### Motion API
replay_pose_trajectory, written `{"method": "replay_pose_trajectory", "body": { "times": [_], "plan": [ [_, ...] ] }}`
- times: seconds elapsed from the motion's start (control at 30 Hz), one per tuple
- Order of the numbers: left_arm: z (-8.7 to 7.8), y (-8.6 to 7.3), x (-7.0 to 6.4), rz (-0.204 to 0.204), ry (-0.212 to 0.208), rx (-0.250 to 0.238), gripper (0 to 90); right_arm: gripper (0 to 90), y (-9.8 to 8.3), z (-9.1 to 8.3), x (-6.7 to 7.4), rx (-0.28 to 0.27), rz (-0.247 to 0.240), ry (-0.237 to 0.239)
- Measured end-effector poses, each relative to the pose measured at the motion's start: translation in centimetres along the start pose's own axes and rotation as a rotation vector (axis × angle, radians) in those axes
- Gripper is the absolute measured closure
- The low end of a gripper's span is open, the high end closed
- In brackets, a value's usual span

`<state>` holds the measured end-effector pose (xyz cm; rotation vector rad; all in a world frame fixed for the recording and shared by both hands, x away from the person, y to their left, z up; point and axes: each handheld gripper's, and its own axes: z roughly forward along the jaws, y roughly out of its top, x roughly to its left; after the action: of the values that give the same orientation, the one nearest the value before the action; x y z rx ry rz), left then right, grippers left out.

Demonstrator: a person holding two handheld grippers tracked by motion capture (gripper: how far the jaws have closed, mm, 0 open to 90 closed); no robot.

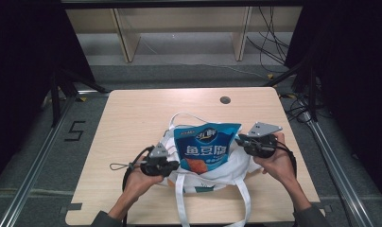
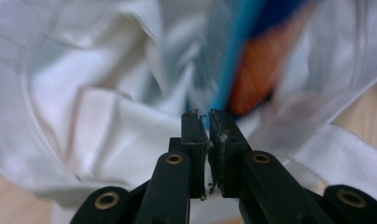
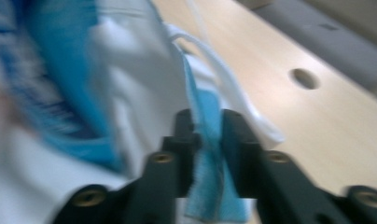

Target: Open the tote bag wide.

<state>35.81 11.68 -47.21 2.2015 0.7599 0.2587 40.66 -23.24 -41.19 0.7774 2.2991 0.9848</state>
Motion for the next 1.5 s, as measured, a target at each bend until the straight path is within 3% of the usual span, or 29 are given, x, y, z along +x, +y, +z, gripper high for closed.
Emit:
{"method": "replay_pose_trajectory", "body": {
  "times": [0.07,0.13,0.23,0.27,0.33,0.43,0.53,0.6,0.73,0.8,0.87,0.93,0.97,1.0,1.03,1.07,1.13,1.17,1.2,1.27,1.3,1.47,1.5],
  "plan": [
    [0.0,-0.9,-0.9,0.028,-0.001,0.017,85.6,86.0,0.4,0.6,-0.9,-0.01,0.006,-0.059],
    [0.3,-1.5,-1.5,0.054,0.001,0.034,87.6,86.6,0.6,1.5,-1.8,0.002,0.024,-0.085],
    [1.3,-2.2,-2.3,0.094,0.002,0.076,89.5,86.8,0.0,3.4,-2.9,0.07,-0.007,-0.147],
    [1.4,-2.2,-2.4,0.11,0.017,0.086,89.5,86.8,-0.5,4.2,-3.2,0.098,0.024,-0.156],
    [1.6,-2.2,-2.5,0.132,0.023,0.096,89.5,86.9,-1.8,6.0,-3.7,0.151,0.07,-0.148],
    [1.6,-2.3,-2.5,0.129,0.027,0.094,89.5,86.8,-3.9,8.4,-4.3,0.217,0.099,-0.109],
    [1.7,-2.3,-2.5,0.119,0.016,0.088,89.4,87.0,-5.2,10.0,-4.1,0.241,0.116,-0.09],
    [1.6,-2.3,-2.4,0.12,0.02,0.082,89.1,86.8,-5.0,10.0,-4.1,0.244,0.102,-0.09],
    [-0.2,-1.4,-1.9,0.112,-0.004,0.022,80.0,78.3,-4.5,8.5,-4.7,0.203,0.165,-0.091],
    [-1.5,-0.8,-1.6,0.079,-0.021,-0.034,77.1,72.6,-3.4,6.4,-4.9,0.137,0.179,-0.084],
    [-2.8,-0.1,-1.1,0.082,-0.007,-0.069,76.5,71.9,-2.7,4.4,-4.9,0.057,0.175,-0.075],
    [-4.0,0.7,-0.1,0.074,0.018,-0.106,76.5,71.1,-2.0,2.2,-4.3,0.008,0.172,-0.03],
    [-4.3,1.0,0.4,0.052,0.048,-0.13,76.8,71.9,-1.7,1.1,-3.7,0.01,0.172,-0.005],
    [-4.7,1.5,1.2,0.063,0.063,-0.139,77.9,71.9,-1.6,0.4,-3.1,-0.007,0.169,0.031],
    [-4.8,2.0,1.9,0.044,0.092,-0.158,78.6,72.8,-1.4,-0.3,-2.3,-0.027,0.169,0.07],
    [-4.7,2.5,2.5,0.005,0.1,-0.176,79.5,73.4,-1.2,-0.9,-1.5,-0.035,0.143,0.093],
    [-3.9,3.5,3.9,0.016,0.136,-0.182,80.4,76.9,-1.0,-1.6,0.4,-0.019,0.082,0.137],
    [-3.3,3.8,4.4,-0.004,0.161,-0.169,81.0,78.8,-1.1,-1.6,1.3,-0.004,0.075,0.159],
    [-2.9,4.1,5.0,0.006,0.169,-0.163,82.2,80.4,-1.3,-1.5,2.0,0.02,0.06,0.178],
    [-1.3,4.3,6.1,-0.045,0.173,-0.169,84.9,84.6,-2.0,-0.8,3.1,0.065,0.018,0.173],
    [-0.7,4.3,6.8,-0.029,0.182,-0.136,85.8,86.6,-2.4,-0.5,3.4,0.085,0.01,0.174],
    [2.3,2.7,9.4,-0.108,0.207,-0.086,88.7,90.0,-5.1,1.9,4.3,0.216,-0.009,0.195],
    [2.6,2.2,10.0,-0.08,0.206,-0.054,88.9,90.0,-5.6,2.4,4.5,0.239,-0.003,0.197]
  ]
}}
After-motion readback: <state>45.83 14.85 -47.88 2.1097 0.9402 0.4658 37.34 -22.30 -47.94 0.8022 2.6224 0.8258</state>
